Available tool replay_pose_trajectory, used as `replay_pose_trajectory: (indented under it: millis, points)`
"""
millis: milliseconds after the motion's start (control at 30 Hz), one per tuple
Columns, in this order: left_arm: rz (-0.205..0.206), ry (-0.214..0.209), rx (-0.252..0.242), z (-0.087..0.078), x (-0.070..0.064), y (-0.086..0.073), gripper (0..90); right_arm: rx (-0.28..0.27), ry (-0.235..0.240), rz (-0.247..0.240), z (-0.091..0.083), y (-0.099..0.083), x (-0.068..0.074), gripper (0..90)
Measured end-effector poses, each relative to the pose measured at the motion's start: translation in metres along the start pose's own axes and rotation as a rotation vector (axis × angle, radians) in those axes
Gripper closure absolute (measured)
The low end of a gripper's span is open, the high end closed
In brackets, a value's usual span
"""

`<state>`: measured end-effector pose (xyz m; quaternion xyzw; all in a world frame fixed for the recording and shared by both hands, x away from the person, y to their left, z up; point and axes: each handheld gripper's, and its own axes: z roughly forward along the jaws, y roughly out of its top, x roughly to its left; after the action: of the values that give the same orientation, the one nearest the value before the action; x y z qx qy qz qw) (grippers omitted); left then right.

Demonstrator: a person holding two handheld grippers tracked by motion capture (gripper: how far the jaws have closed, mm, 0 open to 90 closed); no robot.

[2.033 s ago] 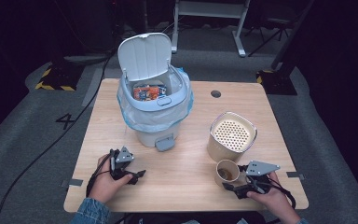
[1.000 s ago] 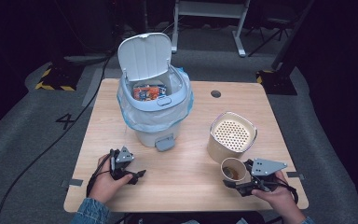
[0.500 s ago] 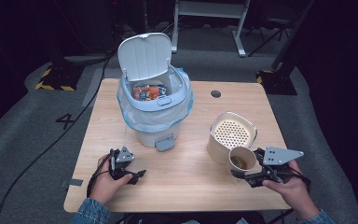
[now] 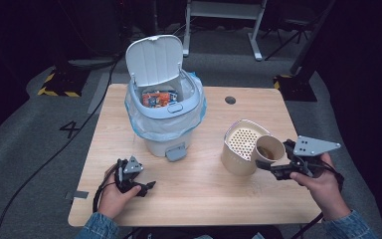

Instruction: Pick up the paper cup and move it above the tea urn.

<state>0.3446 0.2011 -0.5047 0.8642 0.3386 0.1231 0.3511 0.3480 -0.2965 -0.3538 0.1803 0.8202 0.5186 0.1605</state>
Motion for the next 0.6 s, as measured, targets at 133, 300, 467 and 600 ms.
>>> replay_pose_trajectory:
  millis: [133,300,467,600]
  points:
    - [0.0,0.0,0.0,0.0,0.0,0.0,14.6,-0.002,-0.021,0.006,-0.002,0.005,-0.01,32.0]
    - [-0.001,0.0,0.001,0.0,0.0,0.0,14.6,-0.027,-0.046,0.021,-0.002,0.01,-0.022,31.9]
    - [0.0,0.001,0.001,0.0,0.0,0.0,14.8,-0.034,-0.066,0.027,0.001,0.015,-0.037,31.9]
    - [0.0,0.001,0.001,0.0,0.0,0.0,14.8,-0.037,-0.081,0.028,0.003,0.018,-0.049,31.9]
